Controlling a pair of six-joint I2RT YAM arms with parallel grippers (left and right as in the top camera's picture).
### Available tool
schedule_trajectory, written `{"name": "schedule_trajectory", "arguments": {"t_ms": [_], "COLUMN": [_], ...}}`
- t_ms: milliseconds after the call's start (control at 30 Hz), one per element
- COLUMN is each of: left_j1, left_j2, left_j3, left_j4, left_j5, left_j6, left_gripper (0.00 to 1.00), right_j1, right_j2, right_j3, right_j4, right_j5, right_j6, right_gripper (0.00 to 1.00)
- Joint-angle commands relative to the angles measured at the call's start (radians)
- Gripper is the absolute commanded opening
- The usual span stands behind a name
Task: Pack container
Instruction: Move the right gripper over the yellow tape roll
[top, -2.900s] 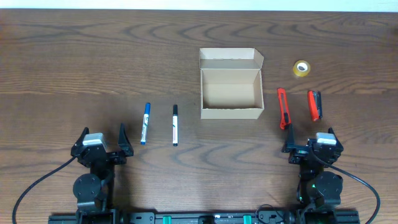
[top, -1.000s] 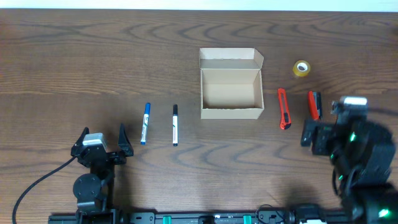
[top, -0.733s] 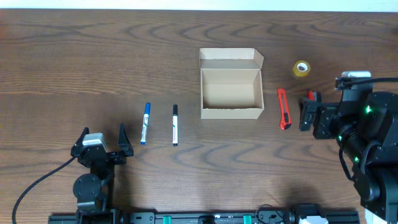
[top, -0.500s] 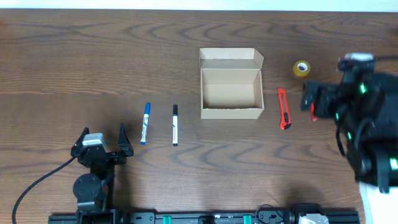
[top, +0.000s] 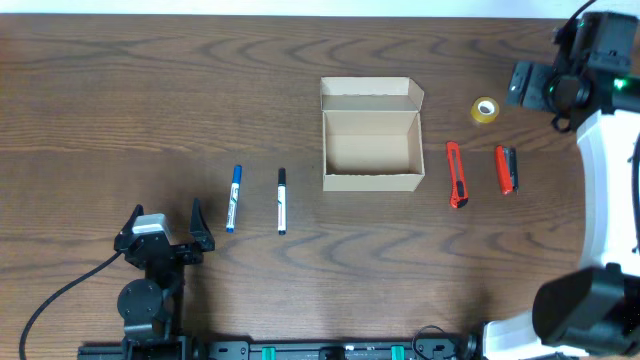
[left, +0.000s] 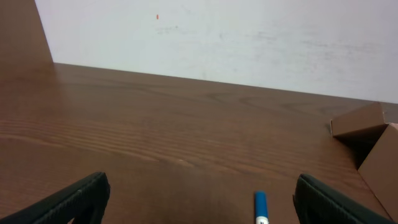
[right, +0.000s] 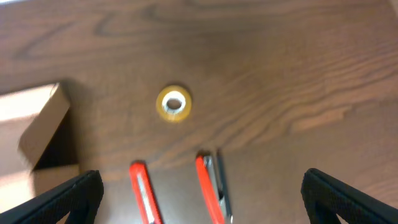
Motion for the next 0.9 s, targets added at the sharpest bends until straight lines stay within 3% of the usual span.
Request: {"name": "schedule_trajectory", "arguments": {"t_ms": [0,600,867], "left_j1": [-0.001,-0.001,-0.001], "left_j2": [-0.006,-0.006,-0.006], "left_j3": [-0.017,-0.017,-0.017], "left_j4": [-0.041,-0.041,-0.041], "left_j5": [-0.019,-0.019,-0.019], "left_j6": [0.0,0.0,0.0], "left_gripper": [0.95,0.95,0.95], "right_j1": [-0.014,0.003,0.014], "right_j2": [0.021,0.304,0.355], "right_j3": [0.043,0.043,0.043], "right_j4": [0.029,0.048,0.056], "right_j5": [-0.058,-0.286,-0.293], "right_j6": [0.006,-0.212,-0.275], "right_gripper": [0.99,0.99,0.99]}}
